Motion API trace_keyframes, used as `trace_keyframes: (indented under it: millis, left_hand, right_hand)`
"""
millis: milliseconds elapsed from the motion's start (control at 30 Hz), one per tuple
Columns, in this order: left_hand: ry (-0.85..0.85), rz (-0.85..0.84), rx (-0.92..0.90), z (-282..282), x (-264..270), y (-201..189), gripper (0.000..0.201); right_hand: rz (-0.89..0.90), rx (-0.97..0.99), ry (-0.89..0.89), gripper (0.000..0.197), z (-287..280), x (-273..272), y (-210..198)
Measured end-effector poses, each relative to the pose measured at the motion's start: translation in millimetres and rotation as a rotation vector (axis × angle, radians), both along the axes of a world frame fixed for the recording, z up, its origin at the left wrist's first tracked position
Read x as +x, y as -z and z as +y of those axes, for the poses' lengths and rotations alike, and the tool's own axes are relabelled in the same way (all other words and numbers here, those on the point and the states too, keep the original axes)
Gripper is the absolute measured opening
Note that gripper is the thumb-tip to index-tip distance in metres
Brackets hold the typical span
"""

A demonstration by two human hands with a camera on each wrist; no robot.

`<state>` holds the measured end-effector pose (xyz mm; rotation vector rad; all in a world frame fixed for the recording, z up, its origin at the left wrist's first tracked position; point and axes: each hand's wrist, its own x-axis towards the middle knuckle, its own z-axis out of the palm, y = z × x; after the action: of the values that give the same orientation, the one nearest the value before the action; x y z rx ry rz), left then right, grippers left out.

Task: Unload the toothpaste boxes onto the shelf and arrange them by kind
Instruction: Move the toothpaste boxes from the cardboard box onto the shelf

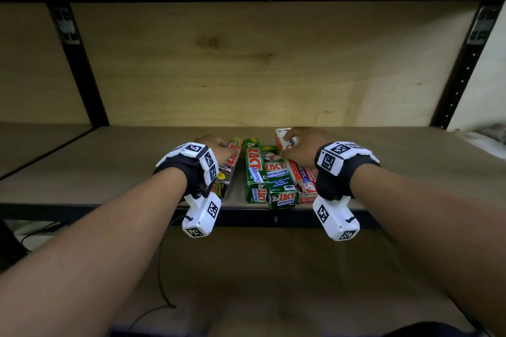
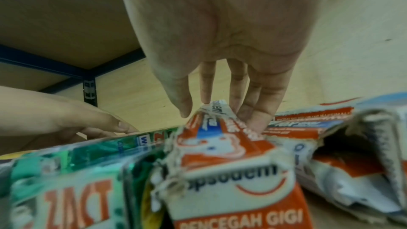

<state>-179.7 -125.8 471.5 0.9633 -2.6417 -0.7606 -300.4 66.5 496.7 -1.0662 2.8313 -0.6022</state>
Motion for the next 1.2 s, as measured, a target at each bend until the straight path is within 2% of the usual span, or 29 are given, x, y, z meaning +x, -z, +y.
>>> trace_keyframes:
  millis: [100, 200, 433, 533, 800, 867, 933, 1067, 1200]
  left_hand:
    - [-0.036, 0.021, -0.011, 3, 7, -3, 0.044]
    - [-0.024, 0.028, -0.036, 12, 16, -8, 0.041]
    - [-0.019, 0.069, -0.057, 41, 54, -17, 0.025]
    - [-0.029, 0.103, -0.071, 58, 74, -15, 0.021]
    - [0.0, 0.216, 0.11, 100, 116, 2, 0.02]
    - [0.015, 0.211, 0.149, 111, 125, 9, 0.021]
    - [0.021, 0.206, 0.172, 122, 133, 18, 0.019]
    - [0.039, 0.196, 0.253, 140, 147, 42, 0.016]
    - [0.066, 0.094, 0.265, 149, 162, 76, 0.016]
  right_hand:
    - [0.072, 0.099, -0.027, 0.038, 6, 12, -7]
    - [0.148, 0.151, -0.01, 0.03, 13, 25, -14]
    - [0.093, 0.107, 0.033, 0.027, 43, 62, -17]
    - [0.011, 0.105, 0.043, 0.024, 59, 77, -12]
    - [-0.065, 0.119, 0.045, 0.028, 95, 119, 4]
    - [-0.073, 0.161, 0.012, 0.03, 103, 128, 10]
    - [-0.078, 0.166, -0.02, 0.022, 110, 136, 21]
    - [-0.116, 0.14, -0.061, 0.025, 118, 150, 46]
    - [-0.18, 0.131, -0.053, 0.027, 124, 154, 88]
